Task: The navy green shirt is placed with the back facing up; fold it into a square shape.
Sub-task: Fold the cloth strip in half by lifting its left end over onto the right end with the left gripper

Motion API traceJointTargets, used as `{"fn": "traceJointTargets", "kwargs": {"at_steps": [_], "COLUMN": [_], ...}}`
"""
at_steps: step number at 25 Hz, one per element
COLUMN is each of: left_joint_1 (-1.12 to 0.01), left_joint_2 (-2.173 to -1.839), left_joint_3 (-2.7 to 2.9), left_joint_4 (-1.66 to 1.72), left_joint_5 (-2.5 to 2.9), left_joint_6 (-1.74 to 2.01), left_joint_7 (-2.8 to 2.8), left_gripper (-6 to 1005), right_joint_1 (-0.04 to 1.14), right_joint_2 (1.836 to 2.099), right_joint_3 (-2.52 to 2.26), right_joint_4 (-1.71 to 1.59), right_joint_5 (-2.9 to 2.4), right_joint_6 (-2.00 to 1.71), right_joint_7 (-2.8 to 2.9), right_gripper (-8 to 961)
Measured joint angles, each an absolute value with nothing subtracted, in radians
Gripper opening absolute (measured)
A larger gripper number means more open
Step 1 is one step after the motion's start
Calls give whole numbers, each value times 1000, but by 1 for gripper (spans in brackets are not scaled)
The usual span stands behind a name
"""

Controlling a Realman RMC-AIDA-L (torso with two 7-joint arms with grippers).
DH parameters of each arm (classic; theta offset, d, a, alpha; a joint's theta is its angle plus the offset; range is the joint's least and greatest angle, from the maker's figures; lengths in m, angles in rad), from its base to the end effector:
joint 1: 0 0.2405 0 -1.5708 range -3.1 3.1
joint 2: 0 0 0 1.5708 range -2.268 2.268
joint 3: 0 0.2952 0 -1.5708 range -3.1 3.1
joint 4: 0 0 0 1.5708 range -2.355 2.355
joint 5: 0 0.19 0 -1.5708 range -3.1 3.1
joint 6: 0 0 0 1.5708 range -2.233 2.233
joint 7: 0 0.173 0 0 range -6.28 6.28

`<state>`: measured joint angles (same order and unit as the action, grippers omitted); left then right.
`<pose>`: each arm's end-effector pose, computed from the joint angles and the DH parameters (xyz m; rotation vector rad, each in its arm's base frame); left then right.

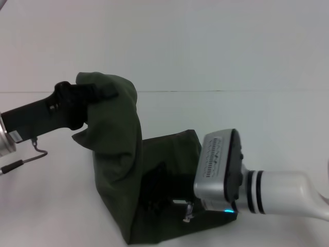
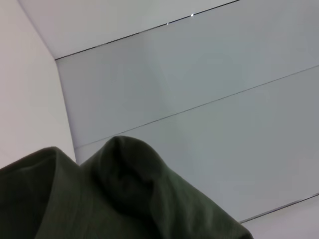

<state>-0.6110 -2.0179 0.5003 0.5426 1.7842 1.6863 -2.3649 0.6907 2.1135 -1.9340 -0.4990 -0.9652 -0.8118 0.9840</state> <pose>-0.2284 0.3731 0.0140 2.0632 1.7882 1.3257 0.1811 0.3576 -0.1811 -2.8070 0.1148 0.5035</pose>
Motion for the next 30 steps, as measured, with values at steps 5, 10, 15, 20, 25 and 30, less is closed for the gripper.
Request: {"fn": "traceJointTargets", "kwargs": {"at_steps": [5, 10, 15, 20, 25, 30], "left_joint_1": [-615, -621, -635, -648, -652, -660], "left_joint_2": [-2032, -2048, -2080, -2118, -2152, -2163], "left_joint_3": [525, 554, 595, 641, 663, 725], "left_joint_4": [524, 518, 514, 514, 514, 499], "left_joint_5": [1785, 1785, 1786, 1786, 1786, 1779], "left_joint_6": [1658, 1622, 1567, 1490, 1424, 1383], "left_joint_7": [-2354, -2345, -2338, -2329, -2308, -2290], "left_gripper": [109, 109, 110, 110, 109, 109], "right_joint_1": [620, 537, 492, 484, 475, 473], "right_joint_2": [2103, 2101, 2100, 2098, 2098, 2098], "right_joint_3": [-1866, -1711, -1542, -1382, -1303, -1274], "right_joint_4": [-499, -494, -458, -377, -334, -321], "right_joint_5": [-888, -870, -870, -870, -870, -870], "right_joint_6": [-816, -864, -950, -1054, -1112, -1124], "right_joint_7": [915, 873, 854, 804, 745, 738], "right_gripper": [-1, -1, 0, 0, 14, 83]}}
